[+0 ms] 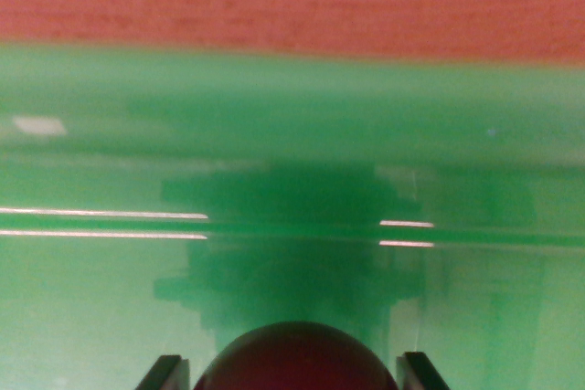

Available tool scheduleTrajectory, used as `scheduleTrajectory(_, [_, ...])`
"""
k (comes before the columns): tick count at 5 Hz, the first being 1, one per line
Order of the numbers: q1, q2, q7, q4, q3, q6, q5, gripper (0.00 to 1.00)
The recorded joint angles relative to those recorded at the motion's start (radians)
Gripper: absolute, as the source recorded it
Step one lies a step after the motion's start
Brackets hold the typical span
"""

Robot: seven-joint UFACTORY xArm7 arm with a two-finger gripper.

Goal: Pick fruit

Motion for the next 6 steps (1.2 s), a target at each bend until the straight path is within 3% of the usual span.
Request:
scheduleTrajectory(3, [-0.0003,-0.01,-0.001,0.022,0.001,0.032,0.001,1.0])
scheduleTrajectory(4, [-0.0006,-0.022,-0.003,0.047,0.001,0.069,0.0022,1.0])
scheduleTrajectory(5, [-0.0006,-0.022,-0.003,0.047,0.001,0.069,0.0022,1.0])
scheduleTrajectory(6, [-0.001,-0.035,-0.004,0.074,0.002,0.109,0.0034,1.0])
